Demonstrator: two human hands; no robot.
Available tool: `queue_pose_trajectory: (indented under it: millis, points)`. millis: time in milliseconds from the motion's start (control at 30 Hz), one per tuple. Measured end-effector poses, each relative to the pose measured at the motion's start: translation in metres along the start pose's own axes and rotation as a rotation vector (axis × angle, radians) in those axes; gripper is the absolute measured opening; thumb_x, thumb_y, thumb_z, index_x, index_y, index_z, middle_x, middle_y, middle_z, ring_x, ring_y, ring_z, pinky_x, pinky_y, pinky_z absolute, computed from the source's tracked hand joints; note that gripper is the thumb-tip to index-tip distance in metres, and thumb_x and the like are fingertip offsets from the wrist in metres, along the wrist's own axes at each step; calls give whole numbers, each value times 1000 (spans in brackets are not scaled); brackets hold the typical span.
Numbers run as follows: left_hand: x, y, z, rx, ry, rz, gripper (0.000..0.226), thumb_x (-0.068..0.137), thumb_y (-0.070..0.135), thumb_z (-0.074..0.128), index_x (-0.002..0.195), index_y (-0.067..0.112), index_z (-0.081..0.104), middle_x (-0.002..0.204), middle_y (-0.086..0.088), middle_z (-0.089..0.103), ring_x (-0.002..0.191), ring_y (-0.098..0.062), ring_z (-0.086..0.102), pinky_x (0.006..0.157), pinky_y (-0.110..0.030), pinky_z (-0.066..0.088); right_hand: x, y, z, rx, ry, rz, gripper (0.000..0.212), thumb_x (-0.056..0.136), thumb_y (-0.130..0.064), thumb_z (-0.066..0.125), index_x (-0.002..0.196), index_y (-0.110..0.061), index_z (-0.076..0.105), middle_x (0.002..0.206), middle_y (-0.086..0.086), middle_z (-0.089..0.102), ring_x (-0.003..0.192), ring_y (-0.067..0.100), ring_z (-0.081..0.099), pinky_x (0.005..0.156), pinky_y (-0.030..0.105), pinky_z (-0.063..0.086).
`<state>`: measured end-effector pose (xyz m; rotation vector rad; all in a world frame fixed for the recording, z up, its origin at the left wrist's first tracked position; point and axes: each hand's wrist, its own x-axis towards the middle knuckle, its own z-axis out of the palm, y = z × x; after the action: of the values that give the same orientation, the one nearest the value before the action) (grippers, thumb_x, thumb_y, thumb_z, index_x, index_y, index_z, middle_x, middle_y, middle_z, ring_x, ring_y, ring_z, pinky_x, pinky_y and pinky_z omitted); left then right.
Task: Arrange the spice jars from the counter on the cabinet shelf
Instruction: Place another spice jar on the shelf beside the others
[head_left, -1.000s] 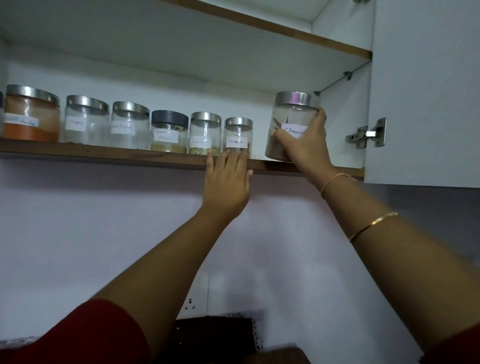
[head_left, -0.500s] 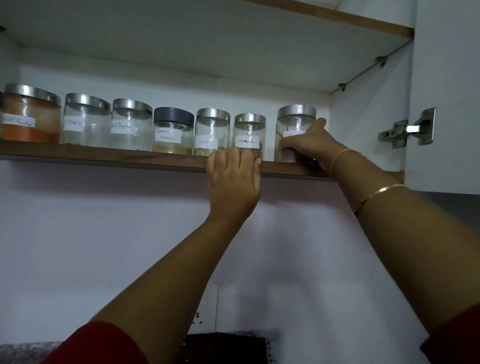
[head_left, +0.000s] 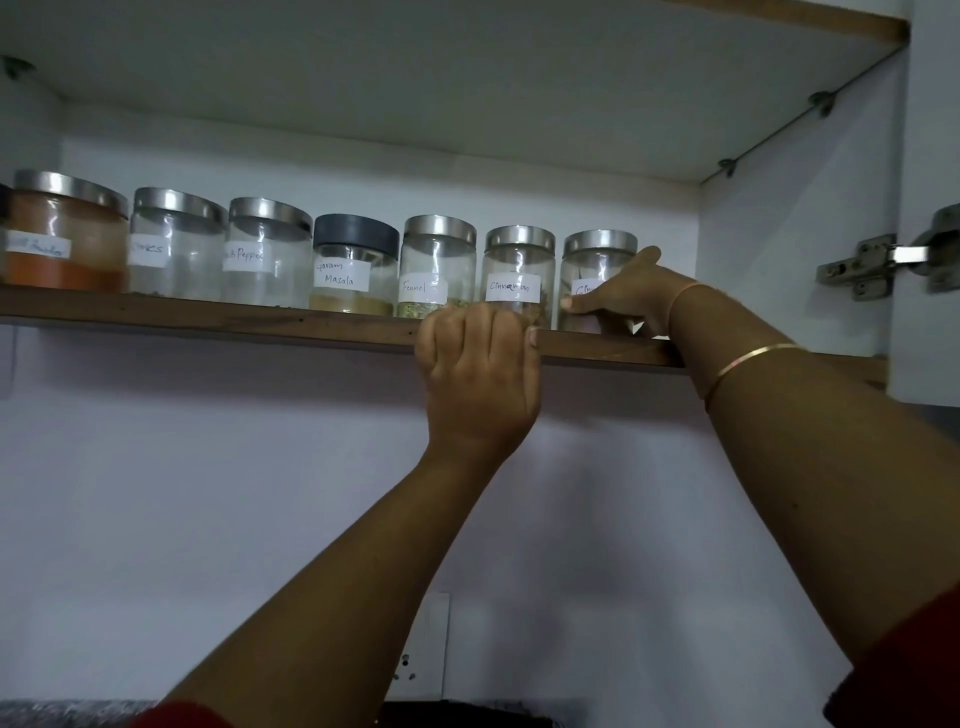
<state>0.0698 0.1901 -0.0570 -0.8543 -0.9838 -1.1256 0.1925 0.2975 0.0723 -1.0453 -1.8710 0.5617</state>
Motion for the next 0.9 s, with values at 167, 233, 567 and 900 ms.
queue_pose_trajectory:
  millis: [167, 233, 567, 900]
  points:
    - [-2, 0, 5, 28, 27, 5, 25, 90, 22, 43, 76, 7, 58, 77, -10, 58, 83, -25, 40, 90, -39, 32, 6, 5, 3, -19, 26, -42, 114, 70, -33, 82, 144, -3, 0, 146, 18, 33, 132, 35, 38, 106, 48, 38]
    - [-1, 0, 4, 28, 16, 5, 25, 90, 22, 42, 77, 7, 58, 78, -11, 57, 83, -25, 39, 91, -39, 31, 5, 7, 5, 5, 48, -57, 117, 70, -32, 82, 145, -3, -3, 147, 17, 32, 132, 34, 37, 106, 45, 37]
    - [6, 6, -21, 10, -278, -30, 25, 91, 27, 44, 86, 9, 61, 86, -10, 58, 85, -30, 56, 101, -43, 36, -24, 0, -4, 97, 33, 31, 112, 67, -22, 85, 142, -1, 5, 146, 18, 33, 131, 32, 39, 108, 49, 37]
    - [15, 5, -60, -58, -691, 62, 51, 97, 31, 34, 139, 4, 35, 136, -17, 42, 131, -34, 33, 118, -46, 3, -104, -11, 22, -310, 277, -243, 42, 89, -27, 54, 124, -6, 51, 124, 18, 54, 110, 34, 55, 89, 37, 46]
